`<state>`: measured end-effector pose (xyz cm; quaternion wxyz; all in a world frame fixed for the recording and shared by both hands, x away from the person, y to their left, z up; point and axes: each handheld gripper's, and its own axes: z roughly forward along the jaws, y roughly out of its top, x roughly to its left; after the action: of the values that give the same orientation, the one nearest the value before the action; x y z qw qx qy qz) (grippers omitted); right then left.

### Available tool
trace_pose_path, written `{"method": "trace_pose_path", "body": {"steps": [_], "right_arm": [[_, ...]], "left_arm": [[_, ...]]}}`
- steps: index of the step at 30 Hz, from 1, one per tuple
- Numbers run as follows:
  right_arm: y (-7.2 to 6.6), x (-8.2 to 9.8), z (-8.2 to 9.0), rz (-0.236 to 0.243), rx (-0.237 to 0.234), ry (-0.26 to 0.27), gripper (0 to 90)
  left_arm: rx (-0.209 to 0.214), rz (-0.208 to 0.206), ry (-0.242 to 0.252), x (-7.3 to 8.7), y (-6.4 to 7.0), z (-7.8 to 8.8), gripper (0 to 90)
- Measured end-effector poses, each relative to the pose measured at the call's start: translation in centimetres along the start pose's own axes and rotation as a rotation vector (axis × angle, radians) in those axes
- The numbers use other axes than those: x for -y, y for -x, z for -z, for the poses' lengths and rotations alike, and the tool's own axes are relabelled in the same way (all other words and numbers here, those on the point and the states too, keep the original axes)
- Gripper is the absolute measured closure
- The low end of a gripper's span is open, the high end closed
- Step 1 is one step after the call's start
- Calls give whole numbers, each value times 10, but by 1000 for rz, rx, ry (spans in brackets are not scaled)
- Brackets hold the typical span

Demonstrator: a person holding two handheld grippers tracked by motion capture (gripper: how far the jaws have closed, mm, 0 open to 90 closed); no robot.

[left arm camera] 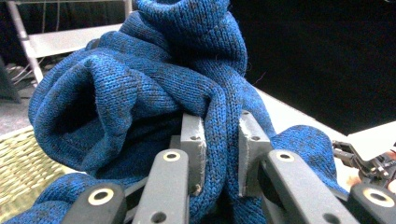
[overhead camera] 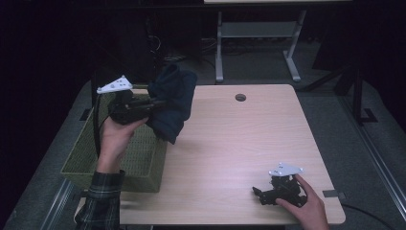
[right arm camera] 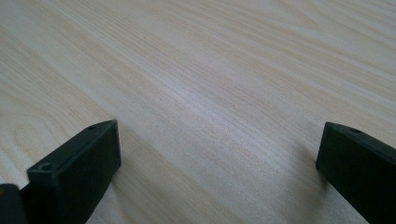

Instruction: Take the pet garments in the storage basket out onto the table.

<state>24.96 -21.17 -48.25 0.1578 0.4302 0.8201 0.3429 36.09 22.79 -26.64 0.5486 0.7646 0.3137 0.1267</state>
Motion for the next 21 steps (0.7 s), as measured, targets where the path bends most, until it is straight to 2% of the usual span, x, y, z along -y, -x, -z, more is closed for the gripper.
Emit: {"method": "trace_pose_path", "body": {"steps": [11, 21], "right_arm": [[0, 0, 0, 2, 1, 1, 0], [0, 0, 0, 4, 1, 2, 0]], "left_arm": [[45, -31, -17, -2, 15, -37, 759], [68, -52, -29, 1, 25, -65, 758]]}}
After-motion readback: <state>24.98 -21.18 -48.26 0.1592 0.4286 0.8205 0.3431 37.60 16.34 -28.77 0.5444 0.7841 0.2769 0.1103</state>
